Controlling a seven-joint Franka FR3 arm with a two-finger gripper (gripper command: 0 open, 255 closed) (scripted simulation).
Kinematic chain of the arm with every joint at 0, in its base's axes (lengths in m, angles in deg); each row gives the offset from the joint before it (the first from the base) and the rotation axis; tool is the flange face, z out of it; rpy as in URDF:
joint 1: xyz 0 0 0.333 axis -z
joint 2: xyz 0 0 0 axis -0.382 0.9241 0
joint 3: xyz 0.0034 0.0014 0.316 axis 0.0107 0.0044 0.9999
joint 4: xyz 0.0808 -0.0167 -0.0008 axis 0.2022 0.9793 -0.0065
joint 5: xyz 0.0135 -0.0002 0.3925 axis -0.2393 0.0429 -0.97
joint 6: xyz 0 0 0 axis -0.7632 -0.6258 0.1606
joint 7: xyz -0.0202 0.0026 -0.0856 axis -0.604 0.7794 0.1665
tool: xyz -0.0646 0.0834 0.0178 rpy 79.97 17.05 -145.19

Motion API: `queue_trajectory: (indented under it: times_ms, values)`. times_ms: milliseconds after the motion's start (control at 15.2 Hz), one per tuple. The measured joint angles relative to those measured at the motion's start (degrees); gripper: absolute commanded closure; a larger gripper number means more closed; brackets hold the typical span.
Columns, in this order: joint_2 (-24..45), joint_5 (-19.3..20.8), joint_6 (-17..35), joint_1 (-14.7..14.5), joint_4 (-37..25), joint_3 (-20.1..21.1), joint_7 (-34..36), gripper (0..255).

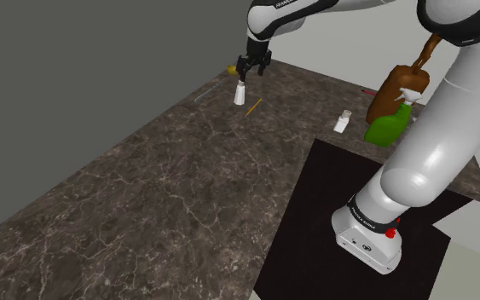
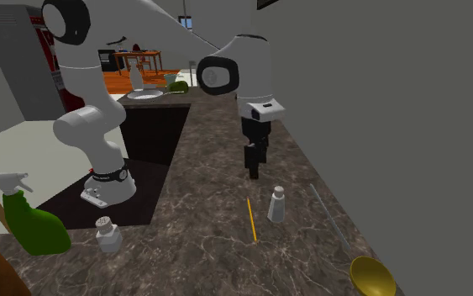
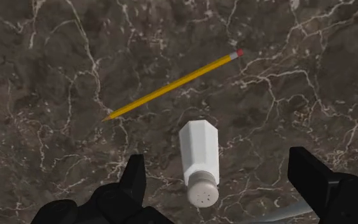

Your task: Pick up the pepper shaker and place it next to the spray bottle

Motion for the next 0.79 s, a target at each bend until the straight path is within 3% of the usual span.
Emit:
queue_trajectory:
  times_ms: [396, 792]
  values:
    - [10.77, 1.14, 1.94, -0.03, -10.66, -0.11, -0.25, 0]
    - [14.15, 1.15, 5.48, 0.20, -10.66, -0.16, -0.30, 0]
